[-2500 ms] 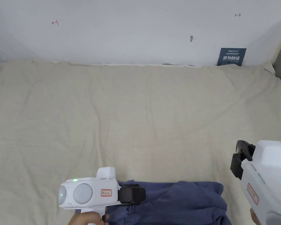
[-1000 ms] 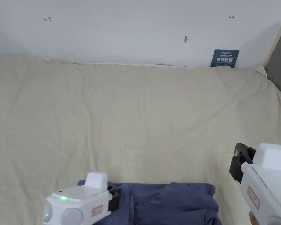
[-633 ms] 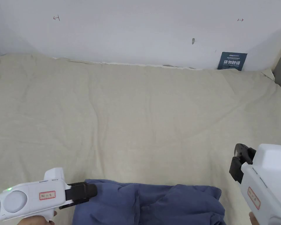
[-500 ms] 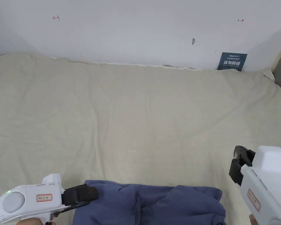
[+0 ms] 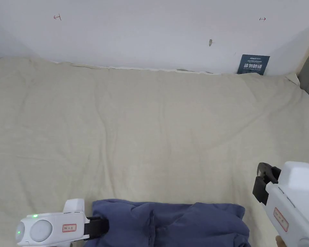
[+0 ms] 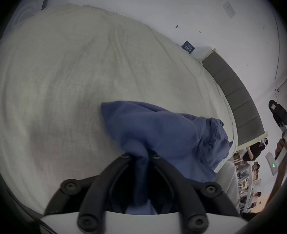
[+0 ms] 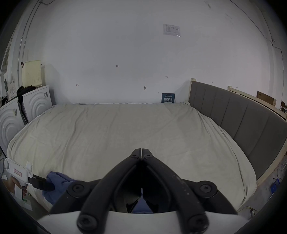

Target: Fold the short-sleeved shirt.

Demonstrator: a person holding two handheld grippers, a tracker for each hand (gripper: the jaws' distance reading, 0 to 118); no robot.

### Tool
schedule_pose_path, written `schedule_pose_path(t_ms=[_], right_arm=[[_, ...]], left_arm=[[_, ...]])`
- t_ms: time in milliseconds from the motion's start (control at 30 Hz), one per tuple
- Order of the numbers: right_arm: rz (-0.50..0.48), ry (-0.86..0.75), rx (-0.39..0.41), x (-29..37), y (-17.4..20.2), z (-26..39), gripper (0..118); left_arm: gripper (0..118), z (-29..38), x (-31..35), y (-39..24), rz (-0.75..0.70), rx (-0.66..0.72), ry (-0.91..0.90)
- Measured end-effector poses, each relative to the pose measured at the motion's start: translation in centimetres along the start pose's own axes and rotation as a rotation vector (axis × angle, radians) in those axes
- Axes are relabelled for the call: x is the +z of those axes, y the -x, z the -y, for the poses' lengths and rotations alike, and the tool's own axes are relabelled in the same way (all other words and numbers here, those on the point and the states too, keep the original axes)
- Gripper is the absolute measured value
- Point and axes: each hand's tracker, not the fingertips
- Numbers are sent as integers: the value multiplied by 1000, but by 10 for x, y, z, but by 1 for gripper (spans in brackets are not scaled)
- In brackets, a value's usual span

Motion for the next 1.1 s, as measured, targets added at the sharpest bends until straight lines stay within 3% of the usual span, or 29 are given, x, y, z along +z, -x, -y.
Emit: schedule_pose_path(t_ms=[267, 467, 600, 833, 1100], right_arm=[[-1, -16, 7, 2, -3, -7, 2], [-20, -33, -3, 3, -1, -10, 2], [-37, -38, 0, 4, 2, -10, 2], [-46, -45, -9, 8, 1, -9, 2], [-7, -55, -28, 19, -19, -7, 2]], left_arm=[[11, -9, 59, -8, -33, 10, -133], [11, -17, 123, 27, -256, -2, -202], [11, -18, 144, 14, -379, -57, -193], [11, -28, 115, -80, -324, -192, -136], [11, -35, 31, -180, -182, -360, -21]])
